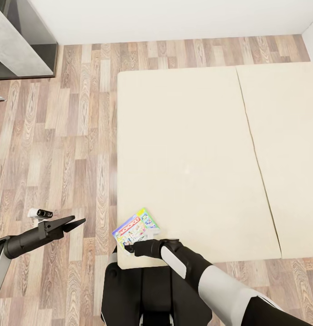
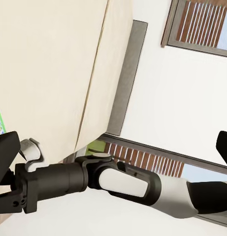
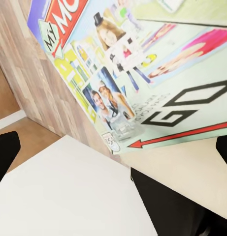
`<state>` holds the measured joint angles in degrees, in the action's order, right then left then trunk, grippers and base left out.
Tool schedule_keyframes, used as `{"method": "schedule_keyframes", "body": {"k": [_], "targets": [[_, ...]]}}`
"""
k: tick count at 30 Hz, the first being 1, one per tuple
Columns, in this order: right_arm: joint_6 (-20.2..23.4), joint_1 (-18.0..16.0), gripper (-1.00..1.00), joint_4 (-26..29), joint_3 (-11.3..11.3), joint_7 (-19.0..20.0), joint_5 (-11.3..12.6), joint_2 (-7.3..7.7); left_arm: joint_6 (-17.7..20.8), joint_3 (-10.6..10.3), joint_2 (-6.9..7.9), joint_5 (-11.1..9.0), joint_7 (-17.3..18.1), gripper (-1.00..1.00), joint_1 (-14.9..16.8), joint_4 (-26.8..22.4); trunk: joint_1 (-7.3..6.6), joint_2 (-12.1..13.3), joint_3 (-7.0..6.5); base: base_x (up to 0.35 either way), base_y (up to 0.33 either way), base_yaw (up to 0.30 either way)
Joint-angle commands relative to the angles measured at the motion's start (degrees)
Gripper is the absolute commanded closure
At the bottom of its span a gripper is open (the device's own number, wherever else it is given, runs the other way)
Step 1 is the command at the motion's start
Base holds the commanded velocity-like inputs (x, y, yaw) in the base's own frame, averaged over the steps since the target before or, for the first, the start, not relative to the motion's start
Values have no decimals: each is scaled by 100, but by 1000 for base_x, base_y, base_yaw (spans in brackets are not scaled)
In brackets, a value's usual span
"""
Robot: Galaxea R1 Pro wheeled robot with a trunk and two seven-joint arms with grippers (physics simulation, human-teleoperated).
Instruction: Put all the toys in the child's room - the three board games (two on the bed and one on the table), the two jigsaw puzzles on the table, and the tennis ball on the table - inside the toy box on the table in the child's room.
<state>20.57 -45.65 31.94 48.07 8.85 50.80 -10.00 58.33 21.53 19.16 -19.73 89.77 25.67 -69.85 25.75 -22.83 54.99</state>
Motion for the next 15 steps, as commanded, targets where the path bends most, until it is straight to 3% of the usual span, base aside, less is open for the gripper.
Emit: {"method": "schedule_keyframes", "body": {"k": [1,15], "targets": [[19,-5,-100,0,11,5,16,0,61,-1,1,4,23,-100,0,-2,3,-9,5,0,0,0],[28,-5,-100,9,1,11,17,0,59,-8,-10,10,23,-100,0,-2,3,-9,5,0,0,0]]}}
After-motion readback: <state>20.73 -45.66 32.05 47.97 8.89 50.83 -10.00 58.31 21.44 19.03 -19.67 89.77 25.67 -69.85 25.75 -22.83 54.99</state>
